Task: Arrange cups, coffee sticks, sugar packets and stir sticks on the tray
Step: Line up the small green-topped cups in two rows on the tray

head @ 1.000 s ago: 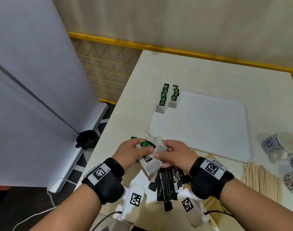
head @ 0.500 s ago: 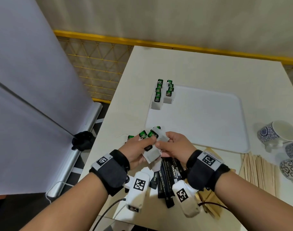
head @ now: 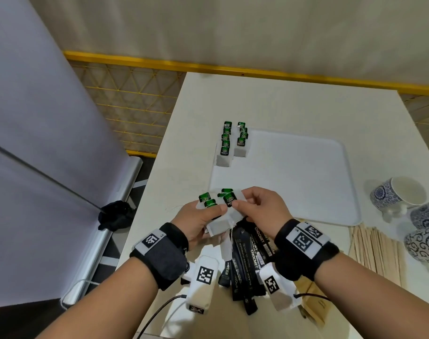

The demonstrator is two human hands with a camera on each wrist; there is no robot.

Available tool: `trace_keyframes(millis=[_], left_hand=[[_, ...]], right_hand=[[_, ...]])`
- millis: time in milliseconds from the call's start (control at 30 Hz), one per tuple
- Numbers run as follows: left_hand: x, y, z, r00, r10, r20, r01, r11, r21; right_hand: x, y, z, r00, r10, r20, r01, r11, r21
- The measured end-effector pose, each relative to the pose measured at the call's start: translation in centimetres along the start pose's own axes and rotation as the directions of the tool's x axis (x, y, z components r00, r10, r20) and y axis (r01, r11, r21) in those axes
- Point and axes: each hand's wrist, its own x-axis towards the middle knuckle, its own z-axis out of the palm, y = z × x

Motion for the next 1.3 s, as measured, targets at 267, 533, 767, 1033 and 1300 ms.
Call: trace_keyframes(millis=[267, 533, 767, 1033, 1300], left_hand=[[1.6, 1.7, -0.7, 0.995, -0.005, -0.102, -0.006, 0.994, -0.105], [3.7, 3.5, -1.3, 0.99, 0.073, -0.117, -0.073, 0.997, 0.009], [6.5, 6.0, -1.7, 0.995, 0.06, -0.083, -0.059, 0.998, 0.016], [9.3, 7.5, -0.7, 0.999, 0.009, -0.051, -0.01, 1.0, -0.029], [10.4, 7.7, 0.1, 0.999, 0.005, -0.048, -0.006, 1.0, -0.015]], right_hand=[[3.0, 0.2, -2.2, 0.995, 0.067, -0.078, -0.071, 0.996, -0.044], [10.1, -0.2, -2.7, 0.972, 0.122, -0.2, -0.148, 0.981, -0.121], [15.3, -1.0, -2.4, 0.937, 0.24, -0.255, -0.281, 0.95, -0.138], [17.0, -1.6, -2.1, 0.907, 0.304, -0.291, -0.326, 0.945, -0.029], [18.0, -1.1, -2.9, 0.902, 0.198, -0.384, -0.242, 0.968, -0.07]])
